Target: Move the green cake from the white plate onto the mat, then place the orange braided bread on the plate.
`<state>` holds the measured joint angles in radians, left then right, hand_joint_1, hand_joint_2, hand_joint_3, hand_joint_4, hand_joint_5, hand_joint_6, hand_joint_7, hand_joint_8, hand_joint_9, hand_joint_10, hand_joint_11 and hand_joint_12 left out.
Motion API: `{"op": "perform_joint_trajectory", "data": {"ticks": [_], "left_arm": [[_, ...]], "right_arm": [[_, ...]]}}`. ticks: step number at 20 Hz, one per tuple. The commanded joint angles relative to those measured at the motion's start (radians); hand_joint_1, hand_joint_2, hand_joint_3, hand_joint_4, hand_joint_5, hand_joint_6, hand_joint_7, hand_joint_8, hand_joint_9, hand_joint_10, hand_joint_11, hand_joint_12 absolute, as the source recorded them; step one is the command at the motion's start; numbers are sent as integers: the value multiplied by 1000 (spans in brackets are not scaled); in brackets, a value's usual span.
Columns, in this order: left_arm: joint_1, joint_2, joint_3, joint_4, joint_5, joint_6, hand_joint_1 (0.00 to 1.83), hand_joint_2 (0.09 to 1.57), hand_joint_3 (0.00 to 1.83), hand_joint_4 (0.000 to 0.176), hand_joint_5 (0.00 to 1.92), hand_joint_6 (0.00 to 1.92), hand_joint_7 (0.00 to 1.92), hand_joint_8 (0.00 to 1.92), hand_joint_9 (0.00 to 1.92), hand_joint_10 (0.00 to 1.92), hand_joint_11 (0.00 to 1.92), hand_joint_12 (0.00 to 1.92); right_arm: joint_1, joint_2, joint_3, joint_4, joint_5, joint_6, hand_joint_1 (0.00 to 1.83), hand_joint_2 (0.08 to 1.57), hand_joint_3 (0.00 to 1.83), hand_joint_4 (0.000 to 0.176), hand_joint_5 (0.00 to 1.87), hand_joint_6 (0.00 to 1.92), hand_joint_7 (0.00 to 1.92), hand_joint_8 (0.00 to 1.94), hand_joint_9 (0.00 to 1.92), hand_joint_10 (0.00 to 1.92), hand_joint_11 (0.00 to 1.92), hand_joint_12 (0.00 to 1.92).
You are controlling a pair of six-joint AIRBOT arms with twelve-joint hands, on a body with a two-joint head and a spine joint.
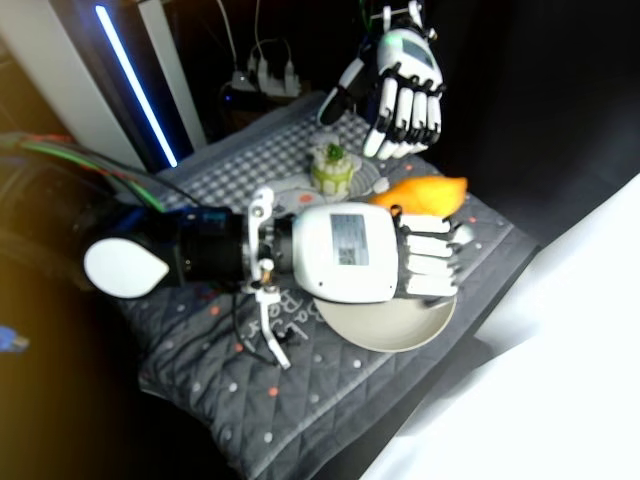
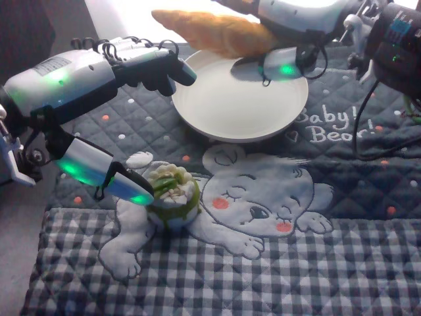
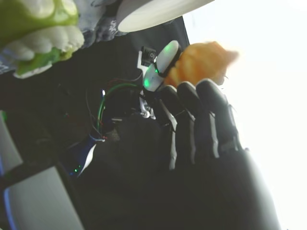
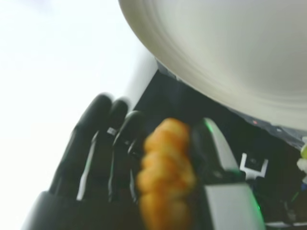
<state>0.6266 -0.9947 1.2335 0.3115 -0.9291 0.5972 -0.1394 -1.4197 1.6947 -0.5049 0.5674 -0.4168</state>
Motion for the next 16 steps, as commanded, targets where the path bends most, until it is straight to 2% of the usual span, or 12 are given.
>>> {"op": "perform_joint_trajectory", "data": {"ticks": [1,2,3,6,8,10,11,12,13,14,15,16], "left_arm": [[-10,3,1,-35,-123,-10,1050,573,0,17,123,837,169,1302,8,1567,0,1921],[-7,4,1,-35,-125,-19,1032,580,0,26,97,860,159,1308,1,1554,0,1921],[-4,6,1,-38,-128,-27,1034,596,0,29,126,890,175,1355,0,1591,0,1921],[12,16,1,-53,-139,-45,1012,614,0,20,73,878,134,1364,0,1547,0,1921],[17,22,-1,-59,-145,-47,1030,634,0,21,75,869,144,1342,7,1516,0,1921],[18,26,-4,-59,-148,-47,1068,587,0,5,99,946,175,1407,34,1615,0,1921],[18,27,-5,-59,-149,-47,1082,563,0,13,148,1007,220,1445,69,1668,0,1921],[18,27,-5,-59,-151,-47,1075,583,0,16,140,1002,205,1442,59,1688,0,1921],[18,26,-6,-59,-154,-47,1061,596,0,23,145,1005,215,1451,44,1680,0,1921],[18,25,-6,-59,-157,-47,1041,594,0,44,119,1006,216,1432,58,1624,0,1921],[18,24,-6,-60,-162,-47,1056,584,0,42,136,999,242,1424,74,1615,0,1921],[19,24,-7,-60,-164,-47,1086,587,0,19,148,997,231,1465,62,1675,0,1921]], "right_arm": [[13,22,0,38,110,3,423,1274,0,52,0,0,5,1,0,34,0,563],[13,39,-16,35,110,3,396,1292,0,56,0,0,0,0,0,6,0,462],[13,58,-34,33,111,3,408,1263,0,76,0,0,0,0,0,0,0,444],[13,87,-52,31,111,3,336,1254,0,96,0,0,0,0,0,0,0,228],[13,91,-52,31,111,3,274,1248,0,122,0,0,0,0,0,0,0,8],[13,90,-53,31,111,3,302,1225,0,137,0,0,0,0,0,0,42,22],[13,89,-53,31,113,3,335,1213,0,144,0,0,0,0,0,0,56,34],[13,87,-53,31,114,3,350,1191,0,149,0,0,0,0,0,0,10,252],[13,84,-52,31,114,3,363,1182,0,157,0,0,0,0,0,0,1,301],[13,77,-49,31,114,3,357,1191,0,159,0,0,0,0,0,0,0,313],[13,68,-42,30,113,3,327,1199,0,160,0,0,0,0,0,0,0,392],[13,59,-35,28,113,3,264,1214,0,144,0,0,0,0,0,0,0,414]]}}
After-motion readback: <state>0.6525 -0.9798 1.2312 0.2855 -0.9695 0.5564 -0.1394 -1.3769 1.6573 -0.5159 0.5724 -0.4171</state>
